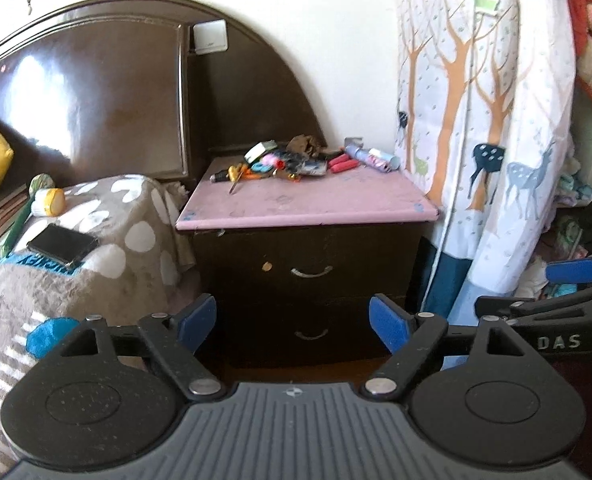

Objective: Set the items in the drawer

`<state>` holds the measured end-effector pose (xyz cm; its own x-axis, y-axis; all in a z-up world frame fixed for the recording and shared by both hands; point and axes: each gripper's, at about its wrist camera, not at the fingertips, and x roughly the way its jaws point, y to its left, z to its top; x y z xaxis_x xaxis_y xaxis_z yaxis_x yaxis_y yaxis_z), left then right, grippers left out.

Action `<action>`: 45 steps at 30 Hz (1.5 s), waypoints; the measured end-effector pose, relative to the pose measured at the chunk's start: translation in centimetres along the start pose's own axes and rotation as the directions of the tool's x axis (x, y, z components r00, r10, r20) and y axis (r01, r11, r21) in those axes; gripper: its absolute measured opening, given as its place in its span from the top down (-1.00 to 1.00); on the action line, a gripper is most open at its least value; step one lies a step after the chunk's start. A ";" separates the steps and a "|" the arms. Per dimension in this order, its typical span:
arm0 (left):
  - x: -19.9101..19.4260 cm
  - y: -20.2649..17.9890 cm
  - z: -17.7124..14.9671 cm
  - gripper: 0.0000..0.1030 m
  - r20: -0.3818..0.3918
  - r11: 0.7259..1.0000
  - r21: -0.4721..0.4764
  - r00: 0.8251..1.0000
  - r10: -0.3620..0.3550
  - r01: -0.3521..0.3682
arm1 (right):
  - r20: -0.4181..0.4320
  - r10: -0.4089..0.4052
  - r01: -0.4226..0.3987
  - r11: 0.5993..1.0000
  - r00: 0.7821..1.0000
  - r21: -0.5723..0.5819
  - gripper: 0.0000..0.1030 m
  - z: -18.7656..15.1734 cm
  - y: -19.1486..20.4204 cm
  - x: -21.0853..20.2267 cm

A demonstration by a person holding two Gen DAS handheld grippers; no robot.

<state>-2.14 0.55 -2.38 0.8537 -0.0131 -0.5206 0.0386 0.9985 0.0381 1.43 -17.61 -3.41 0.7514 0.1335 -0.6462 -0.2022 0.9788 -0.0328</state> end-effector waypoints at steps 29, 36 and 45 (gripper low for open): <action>-0.7 -0.9 0.4 -0.63 0.005 1.000 -0.019 1.000 -0.013 0.013 | 0.035 -0.029 0.029 1.000 0.999 -0.002 -0.72 -0.1 0.4 -2.2; -0.5 -0.9 0.2 -0.63 -0.001 1.000 -0.016 1.000 -0.014 0.014 | 0.027 -0.035 0.035 0.999 0.999 -0.002 -0.73 -0.1 0.7 -1.9; -0.2 -0.7 0.0 -0.63 -0.006 1.000 -0.020 1.000 -0.015 0.015 | 0.018 -0.037 0.037 0.999 0.999 -0.008 -0.73 -0.2 1.0 -1.6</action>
<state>-2.36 -0.16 -2.28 0.8499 -0.0282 -0.5262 0.0413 0.9991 0.0132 -0.06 -16.90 -2.54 0.7694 0.1004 -0.6309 -0.1792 0.9818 -0.0623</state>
